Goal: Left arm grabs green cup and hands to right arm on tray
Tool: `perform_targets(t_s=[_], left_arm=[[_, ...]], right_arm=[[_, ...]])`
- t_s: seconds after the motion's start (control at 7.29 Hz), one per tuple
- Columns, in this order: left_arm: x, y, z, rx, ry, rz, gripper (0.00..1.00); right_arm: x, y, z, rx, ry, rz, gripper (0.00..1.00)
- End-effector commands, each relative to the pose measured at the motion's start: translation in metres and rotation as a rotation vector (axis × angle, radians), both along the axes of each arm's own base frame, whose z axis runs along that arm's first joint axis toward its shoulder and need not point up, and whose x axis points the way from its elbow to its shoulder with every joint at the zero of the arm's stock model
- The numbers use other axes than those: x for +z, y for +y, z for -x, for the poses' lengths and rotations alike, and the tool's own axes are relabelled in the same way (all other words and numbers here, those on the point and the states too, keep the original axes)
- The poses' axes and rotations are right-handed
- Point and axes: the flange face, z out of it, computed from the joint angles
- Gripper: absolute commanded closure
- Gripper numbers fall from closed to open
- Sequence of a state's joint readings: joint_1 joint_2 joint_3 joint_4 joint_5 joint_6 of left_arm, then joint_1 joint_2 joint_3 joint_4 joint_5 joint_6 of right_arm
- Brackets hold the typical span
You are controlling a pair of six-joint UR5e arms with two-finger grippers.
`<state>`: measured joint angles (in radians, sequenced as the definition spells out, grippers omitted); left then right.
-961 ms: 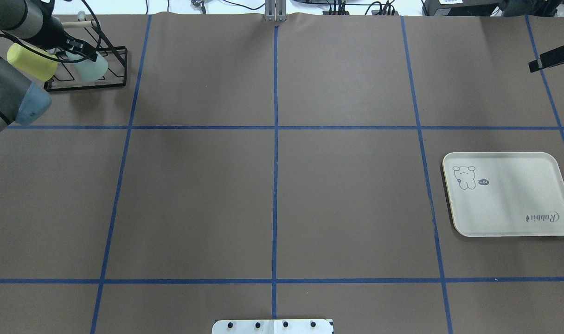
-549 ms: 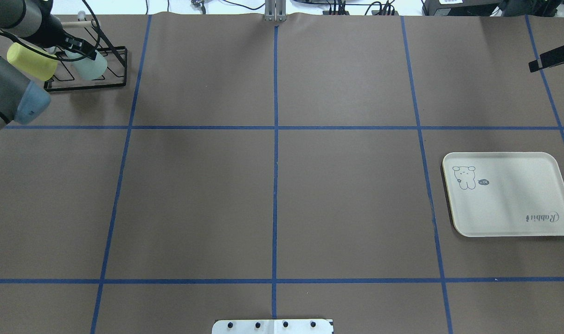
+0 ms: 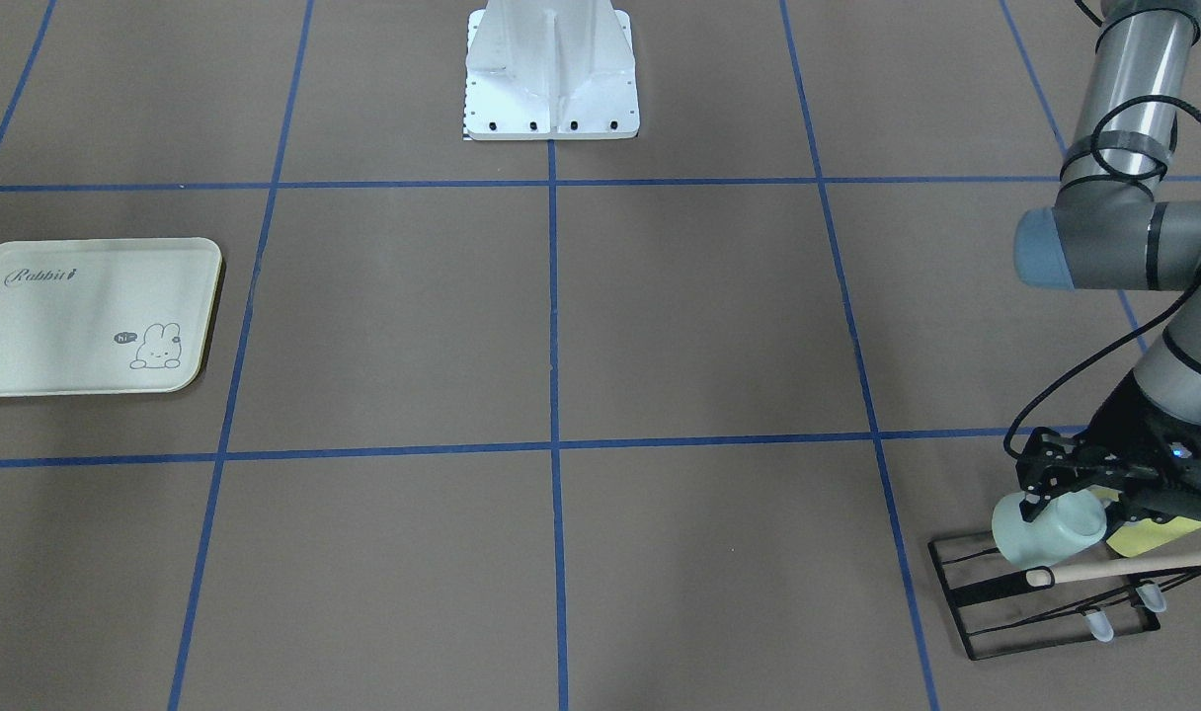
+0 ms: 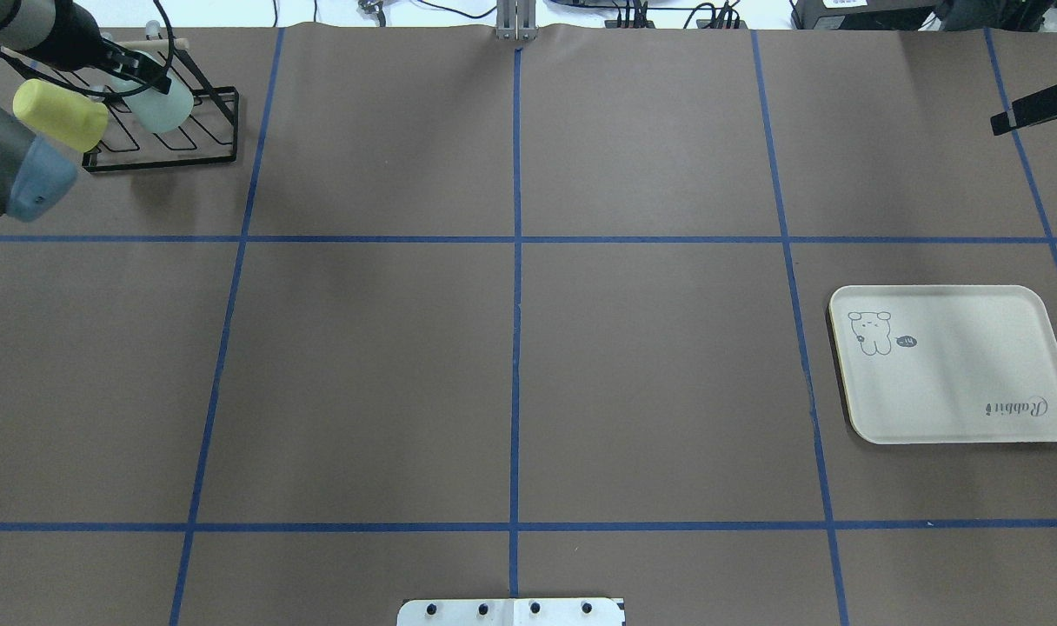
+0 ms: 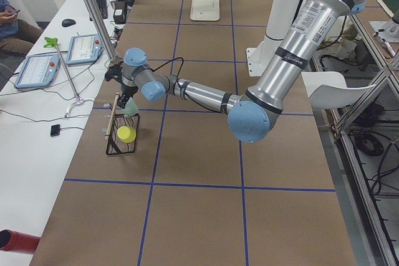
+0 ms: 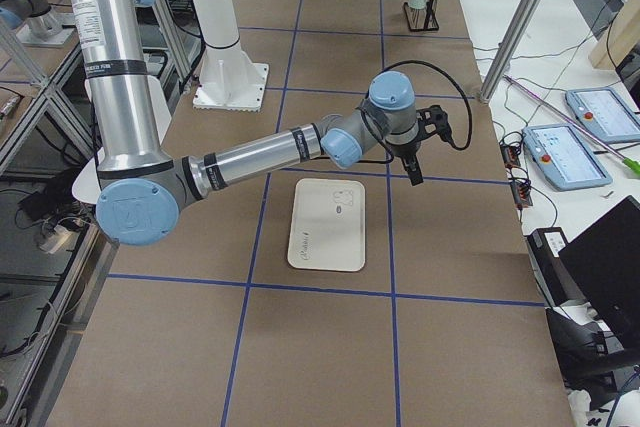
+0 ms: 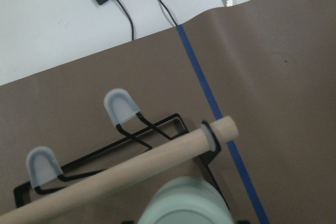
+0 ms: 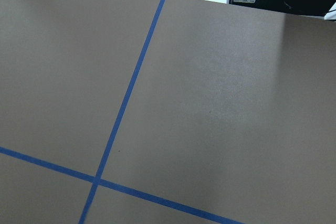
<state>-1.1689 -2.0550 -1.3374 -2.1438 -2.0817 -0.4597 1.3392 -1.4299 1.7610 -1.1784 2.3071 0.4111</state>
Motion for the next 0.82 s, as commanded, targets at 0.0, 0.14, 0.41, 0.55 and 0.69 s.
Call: perform_targets(t_s=[0.0,0.14,0.41,0.55,0.69], left_arm=[[-0.023,0.019,0.049,-0.01,0.053,0.002,0.8],[-0.051,0.035,0.065,-0.008,0.075,-0.007,0.8],[-0.108,0.074,0.08,-0.012,0.072,0.004,0.8],[-0.121,0.082,0.08,-0.019,0.079,0.017,0.82],[-0.127,0.08,0.077,-0.052,0.108,0.047,0.84]], right_arm=[[-0.001,0.0,0.0,0.001,-0.003,-0.008,0.0],[-0.001,0.0,0.0,0.0,-0.002,-0.009,0.0],[-0.001,0.0,0.0,0.001,-0.003,-0.008,0.0],[-0.001,0.001,0.0,0.01,-0.01,0.004,0.0],[-0.011,0.003,0.001,0.041,-0.041,0.021,0.0]])
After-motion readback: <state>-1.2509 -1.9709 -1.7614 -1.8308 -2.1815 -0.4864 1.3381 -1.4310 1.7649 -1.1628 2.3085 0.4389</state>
